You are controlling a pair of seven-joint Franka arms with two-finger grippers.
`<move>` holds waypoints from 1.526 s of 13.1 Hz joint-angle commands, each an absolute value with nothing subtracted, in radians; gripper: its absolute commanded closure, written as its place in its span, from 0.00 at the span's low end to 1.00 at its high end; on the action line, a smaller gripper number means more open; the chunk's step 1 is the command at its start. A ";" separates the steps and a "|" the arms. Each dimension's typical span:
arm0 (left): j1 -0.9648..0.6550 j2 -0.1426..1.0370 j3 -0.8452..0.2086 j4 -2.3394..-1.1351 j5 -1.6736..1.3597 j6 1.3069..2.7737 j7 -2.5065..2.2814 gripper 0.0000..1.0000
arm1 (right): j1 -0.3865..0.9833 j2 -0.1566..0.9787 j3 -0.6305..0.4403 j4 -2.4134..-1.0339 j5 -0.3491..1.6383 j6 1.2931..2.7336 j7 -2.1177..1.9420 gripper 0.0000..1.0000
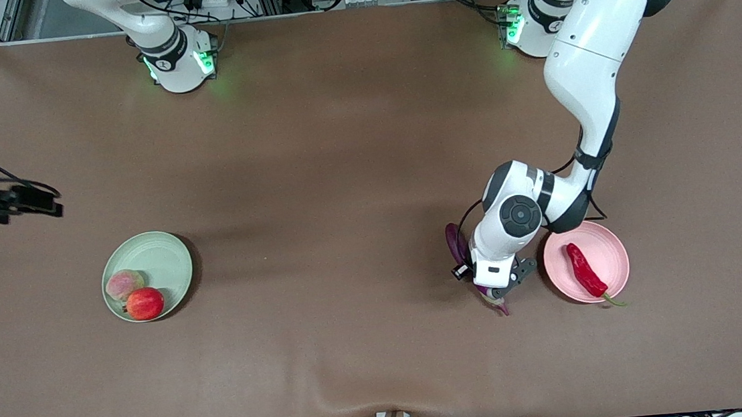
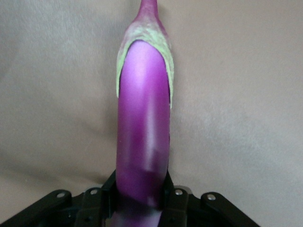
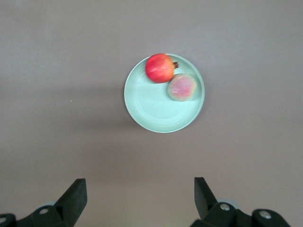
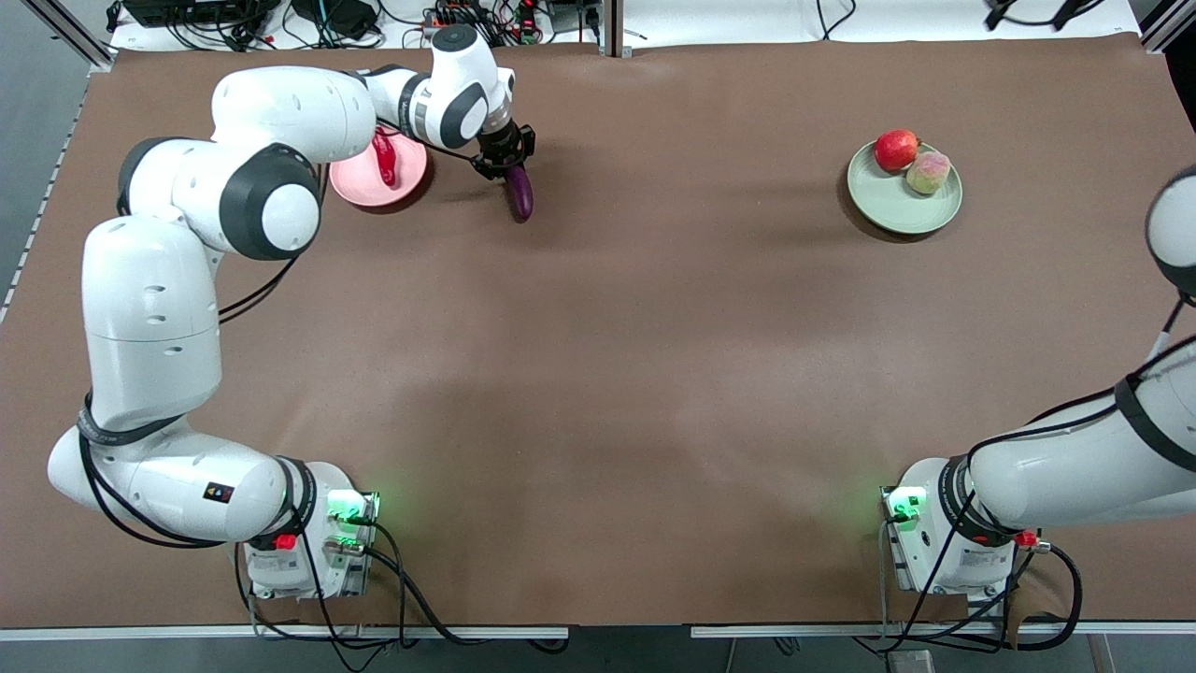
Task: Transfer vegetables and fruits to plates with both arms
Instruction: 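Retract the right arm to rest while the left gripper moves the eggplant over the plate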
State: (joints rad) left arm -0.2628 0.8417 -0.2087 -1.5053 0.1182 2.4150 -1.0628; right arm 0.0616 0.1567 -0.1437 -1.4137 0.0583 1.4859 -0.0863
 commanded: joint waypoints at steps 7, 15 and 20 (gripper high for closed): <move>-0.154 0.752 -0.209 -1.396 0.175 2.164 -0.921 1.00 | -0.092 0.009 0.046 -1.483 0.003 1.385 0.072 0.00; 0.011 0.759 -0.209 -1.420 0.218 2.125 -0.637 1.00 | -0.075 0.002 0.051 -1.471 -0.012 1.388 0.077 0.00; 0.015 0.770 -0.209 -1.430 0.218 2.125 -0.637 0.00 | -0.069 0.006 0.052 -1.474 -0.012 1.388 0.081 0.00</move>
State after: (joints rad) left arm 0.0124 0.7760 -0.2027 -1.4262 0.1926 2.1366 -0.6401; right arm -0.0650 0.0296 0.0417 -1.4516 0.0098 1.3830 0.0669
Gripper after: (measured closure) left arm 0.577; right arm 0.000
